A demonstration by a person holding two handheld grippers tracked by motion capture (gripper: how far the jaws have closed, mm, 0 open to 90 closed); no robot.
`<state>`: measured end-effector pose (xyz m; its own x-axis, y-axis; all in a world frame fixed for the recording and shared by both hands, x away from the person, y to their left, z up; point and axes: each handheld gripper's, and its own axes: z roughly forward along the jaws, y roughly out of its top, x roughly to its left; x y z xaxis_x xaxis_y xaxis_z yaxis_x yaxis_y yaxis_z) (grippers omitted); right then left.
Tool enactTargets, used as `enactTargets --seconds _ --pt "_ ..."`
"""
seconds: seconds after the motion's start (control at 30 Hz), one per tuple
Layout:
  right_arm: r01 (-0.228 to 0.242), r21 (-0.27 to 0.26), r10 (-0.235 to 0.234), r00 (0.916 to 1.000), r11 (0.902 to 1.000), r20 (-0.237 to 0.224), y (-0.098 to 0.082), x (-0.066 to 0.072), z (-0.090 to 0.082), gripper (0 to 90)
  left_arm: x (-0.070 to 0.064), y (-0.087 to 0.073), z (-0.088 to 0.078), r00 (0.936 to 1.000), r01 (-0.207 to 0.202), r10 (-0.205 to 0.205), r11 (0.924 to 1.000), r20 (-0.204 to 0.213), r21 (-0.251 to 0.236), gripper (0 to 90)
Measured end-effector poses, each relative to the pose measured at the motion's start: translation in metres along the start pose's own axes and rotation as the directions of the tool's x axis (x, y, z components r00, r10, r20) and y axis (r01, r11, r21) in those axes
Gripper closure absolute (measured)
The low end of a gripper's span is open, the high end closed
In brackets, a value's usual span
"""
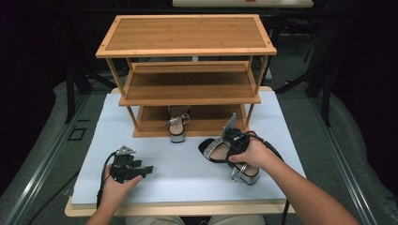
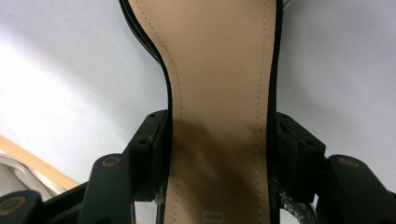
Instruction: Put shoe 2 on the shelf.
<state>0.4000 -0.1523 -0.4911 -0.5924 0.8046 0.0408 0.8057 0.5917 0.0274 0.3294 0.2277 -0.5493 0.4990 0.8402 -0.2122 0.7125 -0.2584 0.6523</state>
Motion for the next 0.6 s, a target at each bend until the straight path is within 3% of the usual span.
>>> enactTargets --seconds 0.07,0.1,0.13,0.2,0.23,0.27,0.3,0.33,0.37,0.6 --pt "-0.005 -0.013 0.005 0.9999 0.9999 0.014 -0.002 -0.003 -0.003 42.0 0.0 0.0 0.0 1.0 0.0 0.0 1.0 0.0 0.001 38.3" --pt "-0.018 -0.016 0.018 0.9998 0.9997 -0.013 -0.003 -0.004 -0.005 42.0 0.0 0.0 0.0 1.0 0.0 0.0 1.0 0.001 0.001 38.3" --pt "-0.018 -0.025 0.019 0.9998 0.9995 0.002 -0.004 -0.006 -0.007 42.0 0.0 0.0 0.0 1.0 0.0 0.0 1.0 0.001 0.002 38.3" --pt "-0.026 -0.031 0.026 0.9994 0.9992 -0.021 -0.005 -0.01 -0.01 42.0 0.0 0.0 0.001 1.0 0.002 -0.002 1.0 0.003 0.004 38.3" --pt "-0.026 -0.041 0.026 0.9996 0.9988 0.008 -0.005 -0.011 -0.012 42.0 0.001 0.0 0.001 1.0 0.003 -0.003 1.0 0.004 0.004 38.3" --pt "-0.034 -0.043 0.033 0.9994 0.9985 -0.011 -0.005 -0.013 -0.013 42.0 0.001 0.0 0.001 1.0 0.006 -0.006 1.0 0.005 0.005 38.3" --pt "-0.038 -0.056 0.04 0.9982 0.9977 0.043 -0.005 -0.015 -0.017 42.0 0.001 0.0 0.001 0.9999 0.011 -0.011 0.9999 0.005 0.004 38.3" --pt "-0.038 -0.056 0.04 0.9982 0.9977 0.043 -0.005 -0.015 -0.017 42.0 0.001 0.0 0.001 0.9999 0.011 -0.011 0.9999 0.005 0.004 38.3" --pt "-0.05 -0.072 0.049 0.9988 0.9962 -0.01 -0.005 -0.019 -0.021 42.0 0.002 0.0 0.001 0.9999 0.011 -0.011 0.9999 0.007 0.005 38.3" --pt "-0.106 -0.098 0.109 0.9939 0.9895 0.02 0.001 -0.022 -0.028 42.0 0.001 0.0 0.002 1.0 0.006 -0.007 1.0 0.007 0.007 38.3"
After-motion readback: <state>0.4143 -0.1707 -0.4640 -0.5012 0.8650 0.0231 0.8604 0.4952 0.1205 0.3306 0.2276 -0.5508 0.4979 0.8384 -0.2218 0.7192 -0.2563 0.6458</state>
